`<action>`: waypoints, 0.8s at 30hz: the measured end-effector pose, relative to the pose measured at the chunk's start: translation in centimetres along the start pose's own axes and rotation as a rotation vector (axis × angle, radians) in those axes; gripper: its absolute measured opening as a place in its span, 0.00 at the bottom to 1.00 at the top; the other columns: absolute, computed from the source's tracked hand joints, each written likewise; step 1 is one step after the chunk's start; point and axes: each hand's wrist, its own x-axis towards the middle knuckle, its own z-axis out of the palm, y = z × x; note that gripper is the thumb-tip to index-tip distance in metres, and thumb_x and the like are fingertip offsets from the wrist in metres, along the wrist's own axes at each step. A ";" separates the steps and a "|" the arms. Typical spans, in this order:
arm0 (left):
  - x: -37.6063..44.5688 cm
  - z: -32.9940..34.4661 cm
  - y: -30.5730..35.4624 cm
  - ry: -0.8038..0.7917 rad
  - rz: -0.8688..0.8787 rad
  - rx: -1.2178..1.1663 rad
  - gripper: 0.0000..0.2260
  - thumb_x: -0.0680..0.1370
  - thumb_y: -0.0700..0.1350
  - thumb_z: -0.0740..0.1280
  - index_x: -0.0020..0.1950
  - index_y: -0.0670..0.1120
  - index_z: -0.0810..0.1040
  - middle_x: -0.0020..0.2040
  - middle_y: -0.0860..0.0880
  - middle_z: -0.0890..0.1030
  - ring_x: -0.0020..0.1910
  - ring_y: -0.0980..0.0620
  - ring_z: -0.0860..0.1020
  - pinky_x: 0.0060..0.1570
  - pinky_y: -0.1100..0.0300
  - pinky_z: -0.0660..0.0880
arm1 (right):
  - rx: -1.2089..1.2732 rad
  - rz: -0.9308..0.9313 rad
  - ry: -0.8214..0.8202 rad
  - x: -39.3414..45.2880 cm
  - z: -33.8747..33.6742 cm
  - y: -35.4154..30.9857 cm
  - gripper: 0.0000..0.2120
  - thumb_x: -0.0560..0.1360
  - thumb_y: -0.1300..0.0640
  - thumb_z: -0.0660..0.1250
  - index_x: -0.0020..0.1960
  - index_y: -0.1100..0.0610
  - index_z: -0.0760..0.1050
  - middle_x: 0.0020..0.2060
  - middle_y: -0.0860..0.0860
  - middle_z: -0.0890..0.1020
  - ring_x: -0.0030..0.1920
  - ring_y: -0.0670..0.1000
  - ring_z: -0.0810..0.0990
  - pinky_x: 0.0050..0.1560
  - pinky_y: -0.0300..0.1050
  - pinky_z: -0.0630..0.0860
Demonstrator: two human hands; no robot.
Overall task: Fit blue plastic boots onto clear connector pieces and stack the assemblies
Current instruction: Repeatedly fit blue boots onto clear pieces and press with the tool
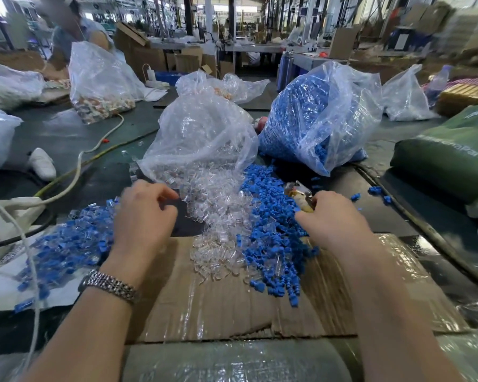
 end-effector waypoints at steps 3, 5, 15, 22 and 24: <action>-0.5 1.5 0.6 -0.257 0.110 0.048 0.17 0.77 0.40 0.70 0.64 0.52 0.81 0.58 0.48 0.78 0.59 0.47 0.75 0.62 0.49 0.73 | -0.087 0.041 -0.040 0.2 0.8 -0.1 0.12 0.76 0.51 0.66 0.48 0.58 0.69 0.55 0.59 0.76 0.54 0.62 0.77 0.53 0.54 0.76; -0.6 2.3 0.5 -0.316 0.120 0.094 0.21 0.78 0.42 0.70 0.71 0.53 0.76 0.65 0.47 0.77 0.65 0.46 0.74 0.66 0.50 0.71 | -0.092 0.053 -0.063 0.3 1.1 -0.3 0.13 0.76 0.50 0.67 0.49 0.58 0.68 0.56 0.60 0.76 0.56 0.63 0.77 0.57 0.56 0.76; -0.8 3.0 1.0 -0.205 0.135 -0.024 0.08 0.76 0.42 0.75 0.51 0.52 0.80 0.46 0.52 0.79 0.44 0.53 0.78 0.47 0.55 0.78 | -0.159 0.016 -0.055 0.1 1.5 -0.5 0.28 0.76 0.38 0.70 0.65 0.58 0.72 0.63 0.59 0.73 0.65 0.62 0.72 0.64 0.59 0.73; -0.6 3.2 0.9 -0.239 0.117 0.004 0.05 0.76 0.42 0.74 0.49 0.52 0.83 0.44 0.53 0.79 0.42 0.55 0.77 0.43 0.62 0.70 | 0.026 -0.328 -0.034 -0.2 1.7 -1.9 0.07 0.79 0.50 0.70 0.57 0.49 0.80 0.53 0.47 0.79 0.58 0.54 0.78 0.64 0.57 0.74; -0.7 3.1 0.9 -0.237 0.105 -0.006 0.05 0.76 0.42 0.75 0.49 0.52 0.84 0.43 0.54 0.80 0.42 0.55 0.78 0.42 0.61 0.72 | 0.013 -0.369 -0.074 -0.3 2.3 -2.4 0.10 0.80 0.49 0.70 0.60 0.49 0.80 0.56 0.48 0.80 0.59 0.54 0.78 0.65 0.57 0.73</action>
